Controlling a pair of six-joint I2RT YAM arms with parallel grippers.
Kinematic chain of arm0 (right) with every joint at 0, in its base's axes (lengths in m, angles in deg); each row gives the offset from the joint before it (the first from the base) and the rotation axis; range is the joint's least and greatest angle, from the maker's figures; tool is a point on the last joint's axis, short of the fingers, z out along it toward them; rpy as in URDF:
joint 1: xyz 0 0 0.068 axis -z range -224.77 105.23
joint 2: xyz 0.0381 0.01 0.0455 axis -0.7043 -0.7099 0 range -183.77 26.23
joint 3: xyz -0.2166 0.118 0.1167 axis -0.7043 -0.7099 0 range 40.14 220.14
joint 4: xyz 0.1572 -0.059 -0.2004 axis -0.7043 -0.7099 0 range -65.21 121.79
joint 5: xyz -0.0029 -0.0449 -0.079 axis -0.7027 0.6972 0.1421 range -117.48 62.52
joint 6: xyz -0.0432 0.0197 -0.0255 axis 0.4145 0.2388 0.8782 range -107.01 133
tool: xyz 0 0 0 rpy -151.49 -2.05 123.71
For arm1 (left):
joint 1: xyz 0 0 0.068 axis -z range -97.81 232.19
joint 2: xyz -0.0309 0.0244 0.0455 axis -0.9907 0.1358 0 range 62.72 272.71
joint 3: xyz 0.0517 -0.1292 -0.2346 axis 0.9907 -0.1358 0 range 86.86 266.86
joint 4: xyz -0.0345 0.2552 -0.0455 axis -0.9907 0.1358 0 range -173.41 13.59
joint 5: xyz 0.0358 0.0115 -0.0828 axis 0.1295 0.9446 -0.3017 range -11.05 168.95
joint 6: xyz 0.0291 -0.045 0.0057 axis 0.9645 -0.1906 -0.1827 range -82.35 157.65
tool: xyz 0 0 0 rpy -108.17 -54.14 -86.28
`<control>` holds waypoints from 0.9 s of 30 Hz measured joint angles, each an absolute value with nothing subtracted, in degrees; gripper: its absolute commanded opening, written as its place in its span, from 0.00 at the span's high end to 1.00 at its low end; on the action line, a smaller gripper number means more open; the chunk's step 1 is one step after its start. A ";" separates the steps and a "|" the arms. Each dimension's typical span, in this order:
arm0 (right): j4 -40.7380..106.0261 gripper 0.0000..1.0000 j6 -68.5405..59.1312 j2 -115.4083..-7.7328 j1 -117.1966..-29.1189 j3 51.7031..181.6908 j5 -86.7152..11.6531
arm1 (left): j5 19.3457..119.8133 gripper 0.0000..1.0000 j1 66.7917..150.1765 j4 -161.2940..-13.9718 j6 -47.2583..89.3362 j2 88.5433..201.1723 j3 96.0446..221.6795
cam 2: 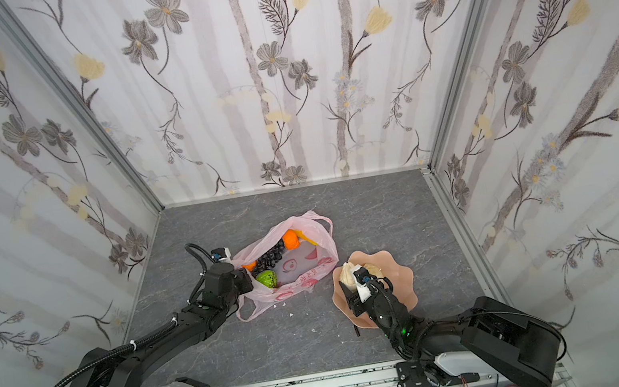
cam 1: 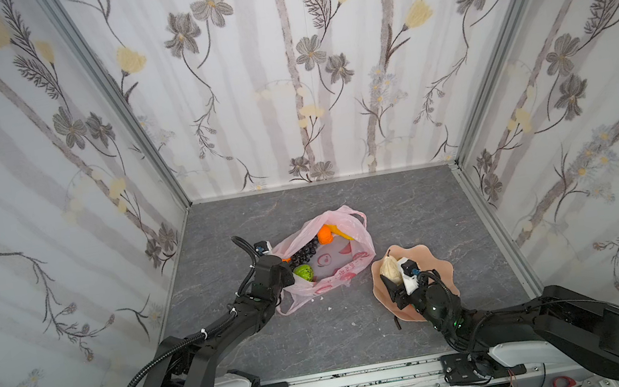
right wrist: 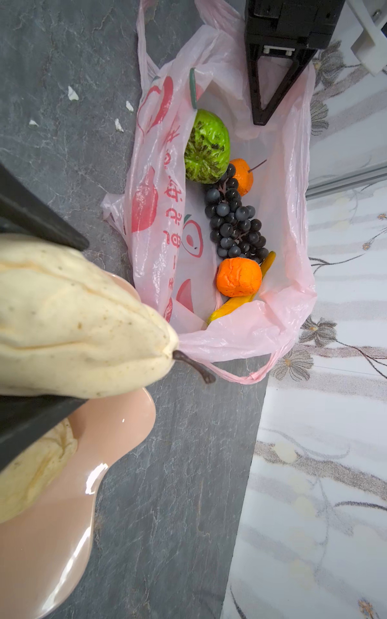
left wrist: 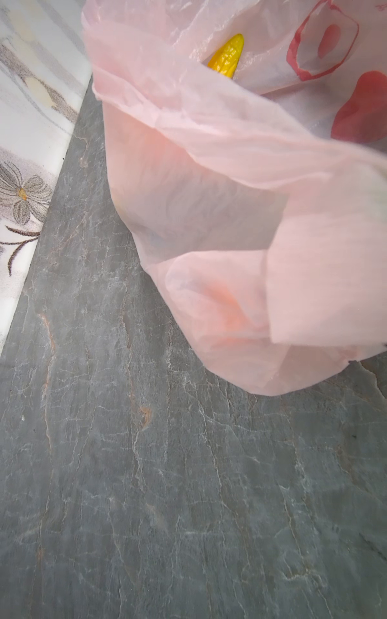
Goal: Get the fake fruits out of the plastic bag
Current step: 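Lower the pear into the bowl and open the right gripper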
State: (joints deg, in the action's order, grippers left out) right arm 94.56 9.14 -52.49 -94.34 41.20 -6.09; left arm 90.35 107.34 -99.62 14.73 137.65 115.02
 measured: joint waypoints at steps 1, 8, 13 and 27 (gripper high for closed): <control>94.58 0.37 9.14 -52.73 -94.49 41.20 -5.96 | 90.39 0.90 107.34 -99.62 14.73 137.65 115.02; 94.60 0.33 8.96 -54.74 -95.01 41.25 -3.95 | 90.92 0.90 107.34 -99.64 14.75 137.91 115.02; 94.49 0.27 8.94 -56.07 -95.17 42.30 -2.94 | 91.22 0.90 107.34 -99.64 14.90 137.94 115.05; 91.93 0.27 8.61 -51.63 -95.54 44.13 -1.33 | 91.62 0.90 107.34 -99.66 15.14 137.35 115.02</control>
State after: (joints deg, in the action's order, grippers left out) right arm 91.93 8.61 -51.63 -95.54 44.13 -1.33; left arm 91.62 107.34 -99.66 15.14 137.35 115.02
